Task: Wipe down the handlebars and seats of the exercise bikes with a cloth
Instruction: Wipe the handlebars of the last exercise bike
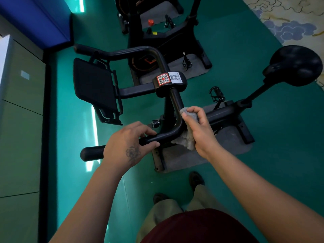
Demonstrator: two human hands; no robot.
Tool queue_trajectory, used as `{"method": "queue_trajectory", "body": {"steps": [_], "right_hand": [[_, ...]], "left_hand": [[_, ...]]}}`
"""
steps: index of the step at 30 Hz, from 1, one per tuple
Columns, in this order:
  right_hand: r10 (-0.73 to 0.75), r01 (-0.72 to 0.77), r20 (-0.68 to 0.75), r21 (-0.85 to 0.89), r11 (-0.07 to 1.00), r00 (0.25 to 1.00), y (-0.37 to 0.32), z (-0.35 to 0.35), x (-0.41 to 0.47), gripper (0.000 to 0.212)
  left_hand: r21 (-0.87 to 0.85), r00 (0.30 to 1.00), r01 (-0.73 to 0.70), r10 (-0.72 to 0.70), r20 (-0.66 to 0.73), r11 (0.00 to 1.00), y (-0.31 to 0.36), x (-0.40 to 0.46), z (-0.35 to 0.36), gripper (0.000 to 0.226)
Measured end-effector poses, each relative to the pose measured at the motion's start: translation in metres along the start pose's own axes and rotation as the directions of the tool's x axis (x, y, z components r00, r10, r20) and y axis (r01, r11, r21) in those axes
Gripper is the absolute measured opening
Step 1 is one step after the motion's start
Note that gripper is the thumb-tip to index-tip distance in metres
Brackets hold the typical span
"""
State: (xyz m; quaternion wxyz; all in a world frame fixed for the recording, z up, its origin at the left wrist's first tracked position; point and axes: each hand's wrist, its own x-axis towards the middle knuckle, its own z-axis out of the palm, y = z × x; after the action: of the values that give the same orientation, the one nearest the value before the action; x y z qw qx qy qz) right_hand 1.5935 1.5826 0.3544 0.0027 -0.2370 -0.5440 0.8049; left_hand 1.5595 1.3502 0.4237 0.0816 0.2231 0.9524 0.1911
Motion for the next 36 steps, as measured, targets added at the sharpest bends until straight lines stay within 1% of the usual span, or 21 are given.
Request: {"method": "queue_trajectory", "body": {"steps": [2, 7, 10, 12, 16, 20, 25, 29, 33, 36], "right_hand": [[0.018, -0.018, 0.011, 0.020, 1.000, 1.000, 0.003, -0.003, -0.005, 0.011], [-0.037, 0.034, -0.028, -0.085, 0.996, 0.999, -0.012, 0.000, 0.012, 0.013], [-0.052, 0.049, -0.036, -0.086, 0.995, 0.998, -0.017, 0.006, 0.021, 0.014], [-0.052, 0.049, -0.039, -0.077, 0.996, 0.998, -0.014, 0.009, 0.018, 0.013], [-0.042, 0.040, -0.050, -0.055, 0.998, 0.998, 0.005, 0.011, -0.003, 0.032], [-0.054, 0.057, -0.063, 0.043, 0.997, 0.997, 0.026, 0.009, -0.021, 0.029], [-0.064, 0.068, -0.098, 0.036, 0.997, 0.993, 0.012, 0.013, -0.014, 0.021], [-0.078, 0.085, -0.122, 0.054, 0.995, 0.989, 0.000, 0.015, 0.000, 0.023], [-0.069, 0.081, -0.101, 0.120, 0.989, 0.992, 0.008, 0.020, -0.009, 0.022], [-0.075, 0.088, -0.102, 0.131, 0.987, 0.992, 0.024, 0.021, -0.025, 0.023]], "left_hand": [[0.006, 1.000, -0.017, 0.017, 0.000, 1.000, -0.001, -0.001, 0.000, 0.029], [-0.018, 0.999, -0.024, 0.025, 0.035, 1.000, -0.003, -0.001, -0.003, 0.029], [-0.063, 0.998, -0.018, 0.022, 0.056, 0.998, -0.006, -0.001, -0.008, 0.026], [-0.064, 0.998, -0.028, 0.032, 0.063, 0.998, -0.008, -0.001, -0.013, 0.026], [0.018, 0.999, -0.010, 0.009, 0.043, 1.000, -0.014, -0.005, -0.019, 0.027], [0.002, 0.999, -0.009, 0.009, 0.047, 1.000, -0.015, -0.005, -0.019, 0.022], [0.007, 0.999, -0.017, 0.016, 0.050, 1.000, -0.014, -0.004, -0.020, 0.023], [0.023, 0.999, -0.030, 0.029, 0.041, 0.999, -0.014, -0.005, -0.020, 0.022], [0.036, 0.999, -0.044, 0.043, 0.028, 0.998, -0.015, -0.006, -0.019, 0.022], [0.046, 0.998, -0.061, 0.060, 0.023, 0.997, -0.015, -0.007, -0.019, 0.022]]}}
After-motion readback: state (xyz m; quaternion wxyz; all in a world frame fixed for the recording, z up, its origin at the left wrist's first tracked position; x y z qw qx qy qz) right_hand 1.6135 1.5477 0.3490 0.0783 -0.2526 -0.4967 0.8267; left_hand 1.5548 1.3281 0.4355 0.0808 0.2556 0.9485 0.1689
